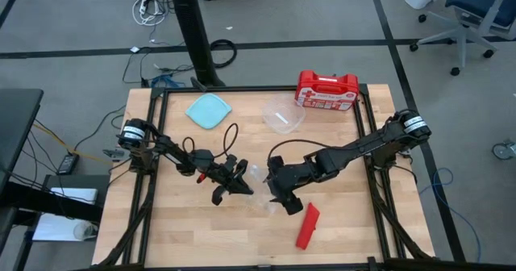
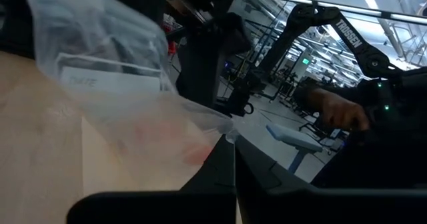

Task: Roll bandage
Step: Open the transparent zip bag

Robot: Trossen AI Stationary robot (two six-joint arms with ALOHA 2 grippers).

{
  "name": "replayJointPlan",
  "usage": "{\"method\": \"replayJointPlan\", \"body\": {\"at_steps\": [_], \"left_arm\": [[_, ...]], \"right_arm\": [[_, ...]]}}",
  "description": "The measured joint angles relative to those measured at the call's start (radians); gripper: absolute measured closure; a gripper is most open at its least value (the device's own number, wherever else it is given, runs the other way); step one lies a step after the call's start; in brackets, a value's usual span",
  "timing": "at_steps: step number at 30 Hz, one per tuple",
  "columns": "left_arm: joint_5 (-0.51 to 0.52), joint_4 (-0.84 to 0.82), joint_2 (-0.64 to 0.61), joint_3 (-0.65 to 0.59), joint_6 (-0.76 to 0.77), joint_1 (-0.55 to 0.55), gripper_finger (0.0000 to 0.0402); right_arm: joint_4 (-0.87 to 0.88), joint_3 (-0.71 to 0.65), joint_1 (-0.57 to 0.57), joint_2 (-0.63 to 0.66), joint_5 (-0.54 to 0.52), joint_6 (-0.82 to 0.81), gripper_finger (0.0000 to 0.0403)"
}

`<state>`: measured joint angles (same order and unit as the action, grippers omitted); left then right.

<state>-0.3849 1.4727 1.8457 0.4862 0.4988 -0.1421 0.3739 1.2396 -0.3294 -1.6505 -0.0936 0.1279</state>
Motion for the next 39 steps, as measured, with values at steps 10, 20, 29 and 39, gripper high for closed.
{"method": "replayJointPlan", "body": {"at_steps": [10,20,29,39], "left_arm": [[0.009,0.0,0.0,0.0,0.0,0.0,0.0401],[0.02,-0.006,0.0,0.0,0.0,0.0,0.0401],[0.02,-0.024,0.0,0.0,0.0,0.0,0.0401],[0.019,-0.051,0.0,0.0,0.0,0.0,0.0401]], "right_arm": [[0.058,0.0,0.016,0.0,0.12,-0.321,0.0097],[0.054,0.0,0.075,0.0,0.24,-0.467,0.0124],[0.005,0.0,0.141,0.0,0.428,-0.59,0.0245],[0.023,0.0,0.181,0.0,0.479,-0.598,0.0351]]}}
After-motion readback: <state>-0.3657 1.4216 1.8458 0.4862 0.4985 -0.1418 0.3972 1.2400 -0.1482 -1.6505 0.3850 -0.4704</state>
